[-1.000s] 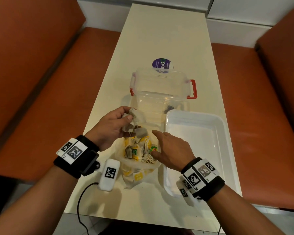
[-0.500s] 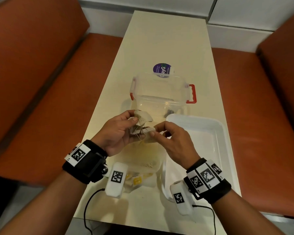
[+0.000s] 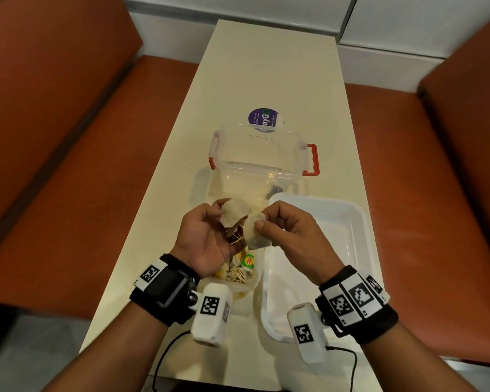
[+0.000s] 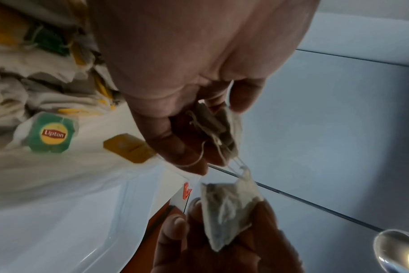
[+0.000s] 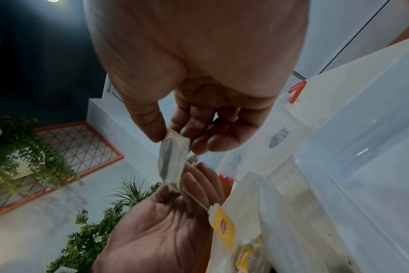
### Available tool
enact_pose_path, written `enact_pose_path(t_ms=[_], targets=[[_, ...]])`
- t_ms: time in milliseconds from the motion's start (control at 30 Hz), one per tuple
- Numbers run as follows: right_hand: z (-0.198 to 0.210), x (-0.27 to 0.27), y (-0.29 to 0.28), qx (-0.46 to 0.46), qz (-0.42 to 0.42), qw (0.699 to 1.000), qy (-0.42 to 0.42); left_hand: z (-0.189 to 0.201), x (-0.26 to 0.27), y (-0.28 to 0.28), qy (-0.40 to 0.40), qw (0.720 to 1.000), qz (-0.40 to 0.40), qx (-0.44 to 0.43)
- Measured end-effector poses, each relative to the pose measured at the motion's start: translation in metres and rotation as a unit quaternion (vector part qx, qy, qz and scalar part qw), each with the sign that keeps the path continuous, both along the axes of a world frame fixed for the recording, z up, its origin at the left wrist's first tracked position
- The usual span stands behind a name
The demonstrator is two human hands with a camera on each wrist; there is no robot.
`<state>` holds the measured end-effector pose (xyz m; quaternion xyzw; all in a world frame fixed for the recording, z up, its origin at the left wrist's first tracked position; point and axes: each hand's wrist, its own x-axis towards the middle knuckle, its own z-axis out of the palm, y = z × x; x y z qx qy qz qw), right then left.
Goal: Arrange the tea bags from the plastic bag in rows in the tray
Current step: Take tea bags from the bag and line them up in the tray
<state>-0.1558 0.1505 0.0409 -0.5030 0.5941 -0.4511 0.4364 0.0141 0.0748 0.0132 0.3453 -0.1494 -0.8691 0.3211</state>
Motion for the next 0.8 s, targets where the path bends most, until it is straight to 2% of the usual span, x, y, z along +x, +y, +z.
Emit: enact_pose_path(t_ms=[167,267,400,600,700,767,800], targets=[[0.006,-0.009,0.002,-0.006,-0.006,0.999,-0.036,0.003,-0.012,0.000,0.011,0.999,-0.034,0.006],[0.013,-0.016,0.003,-0.004,-0.015,0.998,-0.056,0.001,-0.021,0.001,-0.038,0.999,-0.009,-0.004],[0.021,-0.027,0.003,-0.001,-0.028,0.997,-0.070,-0.003,-0.022,-0.002,-0.019,1.000,0.017,0.001],[0.028,-0.044,0.005,0.008,-0.040,0.996,-0.078,-0.005,-0.013,-0.004,-0.037,0.999,0.003,-0.012],[0.029,-0.051,0.008,0.011,-0.046,0.995,-0.083,-0.004,-0.003,-0.006,-0.079,0.996,-0.015,-0.032],[0.029,-0.054,0.011,0.015,-0.047,0.996,-0.081,-0.002,-0.002,-0.012,-0.158,0.983,-0.034,-0.087],[0.029,-0.055,0.012,0.017,-0.049,0.995,-0.081,-0.001,-0.003,-0.017,-0.215,0.966,-0.052,-0.131]])
